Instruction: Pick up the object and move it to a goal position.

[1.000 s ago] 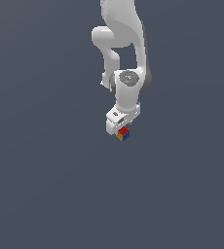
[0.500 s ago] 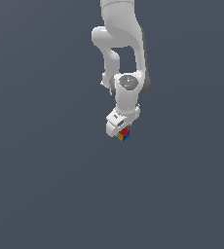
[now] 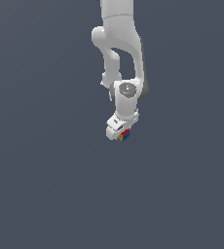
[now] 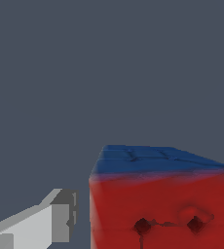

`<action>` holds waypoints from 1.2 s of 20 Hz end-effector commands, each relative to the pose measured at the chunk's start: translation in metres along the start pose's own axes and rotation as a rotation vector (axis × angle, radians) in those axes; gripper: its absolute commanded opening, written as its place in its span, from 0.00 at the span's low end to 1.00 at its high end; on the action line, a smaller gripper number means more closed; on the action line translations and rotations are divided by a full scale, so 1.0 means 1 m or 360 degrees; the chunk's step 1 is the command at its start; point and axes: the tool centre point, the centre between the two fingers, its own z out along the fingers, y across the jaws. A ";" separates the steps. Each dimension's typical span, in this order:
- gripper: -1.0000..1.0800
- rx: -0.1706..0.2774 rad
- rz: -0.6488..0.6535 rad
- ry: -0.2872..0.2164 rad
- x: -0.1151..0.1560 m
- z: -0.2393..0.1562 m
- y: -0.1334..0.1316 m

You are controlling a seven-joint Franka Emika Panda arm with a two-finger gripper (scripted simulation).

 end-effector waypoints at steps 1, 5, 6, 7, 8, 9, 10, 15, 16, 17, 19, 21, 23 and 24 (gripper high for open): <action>0.00 -0.0001 0.0000 0.0001 0.000 0.001 0.000; 0.00 -0.0001 0.0000 0.0001 0.000 0.001 0.000; 0.00 -0.0001 0.0000 0.0001 0.000 0.001 0.000; 0.00 -0.0001 0.0000 0.0001 0.000 0.001 0.000; 0.00 -0.0001 0.0000 0.0001 0.000 0.001 0.000; 0.00 -0.0001 0.0000 0.0001 0.000 0.001 0.000; 0.00 -0.0001 0.0000 0.0001 0.000 0.001 0.000; 0.00 -0.0003 0.0001 0.0002 0.000 -0.004 0.003; 0.00 -0.0003 0.0001 0.0002 0.000 -0.006 0.004; 0.00 -0.0003 0.0001 0.0002 0.000 -0.009 0.006; 0.00 -0.0003 0.0001 0.0002 0.001 -0.016 0.009; 0.00 -0.0002 0.0000 0.0002 0.001 -0.026 0.014; 0.00 -0.0002 0.0000 0.0002 0.002 -0.037 0.020; 0.00 -0.0002 0.0000 0.0002 0.002 -0.043 0.023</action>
